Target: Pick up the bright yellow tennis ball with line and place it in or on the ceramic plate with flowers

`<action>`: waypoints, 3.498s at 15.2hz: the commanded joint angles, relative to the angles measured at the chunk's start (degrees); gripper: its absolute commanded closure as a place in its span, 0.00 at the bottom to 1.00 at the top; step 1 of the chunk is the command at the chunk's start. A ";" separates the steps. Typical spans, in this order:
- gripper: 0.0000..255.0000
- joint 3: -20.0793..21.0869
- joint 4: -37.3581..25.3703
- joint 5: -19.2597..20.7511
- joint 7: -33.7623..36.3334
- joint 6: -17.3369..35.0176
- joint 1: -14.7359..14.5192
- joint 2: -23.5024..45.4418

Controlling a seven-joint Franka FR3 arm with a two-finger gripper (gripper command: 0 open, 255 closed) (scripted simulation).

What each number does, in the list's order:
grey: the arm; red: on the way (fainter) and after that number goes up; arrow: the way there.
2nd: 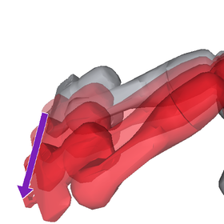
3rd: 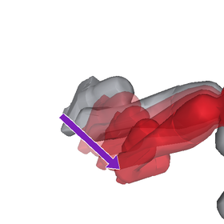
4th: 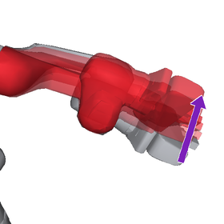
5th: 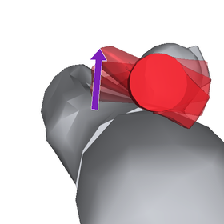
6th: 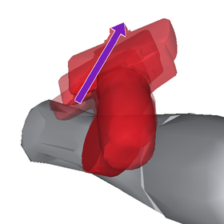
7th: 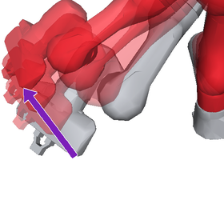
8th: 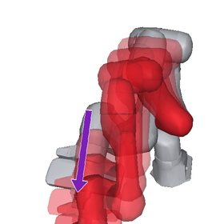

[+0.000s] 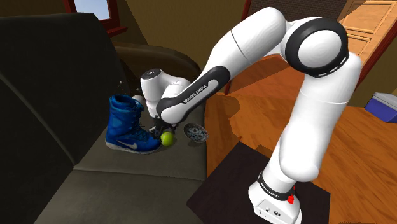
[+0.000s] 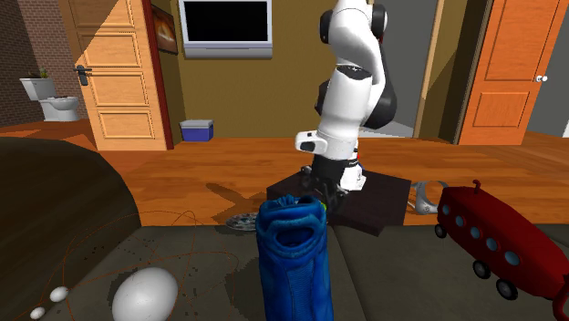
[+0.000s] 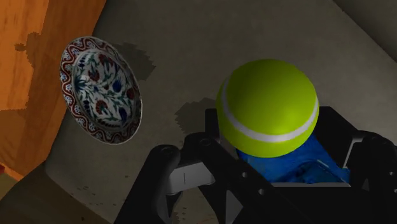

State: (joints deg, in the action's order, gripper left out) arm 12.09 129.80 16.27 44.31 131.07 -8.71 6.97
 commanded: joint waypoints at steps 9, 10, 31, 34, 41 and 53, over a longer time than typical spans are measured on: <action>1.00 -7.02 6.12 0.57 -14.38 4.53 8.36 -4.69; 1.00 -6.27 5.61 0.30 -13.01 3.75 7.54 -4.66; 0.00 -1.13 12.71 -31.47 -50.99 35.16 14.74 8.44; 1.00 -1.13 12.72 -31.47 -50.99 35.15 14.74 8.44; 1.00 -1.18 12.52 -31.42 -51.02 35.23 14.75 8.72; 1.00 -1.61 13.15 -30.60 -49.51 28.13 14.66 0.90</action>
State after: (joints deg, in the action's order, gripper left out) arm 10.49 142.94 -14.33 -5.19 159.19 5.95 7.85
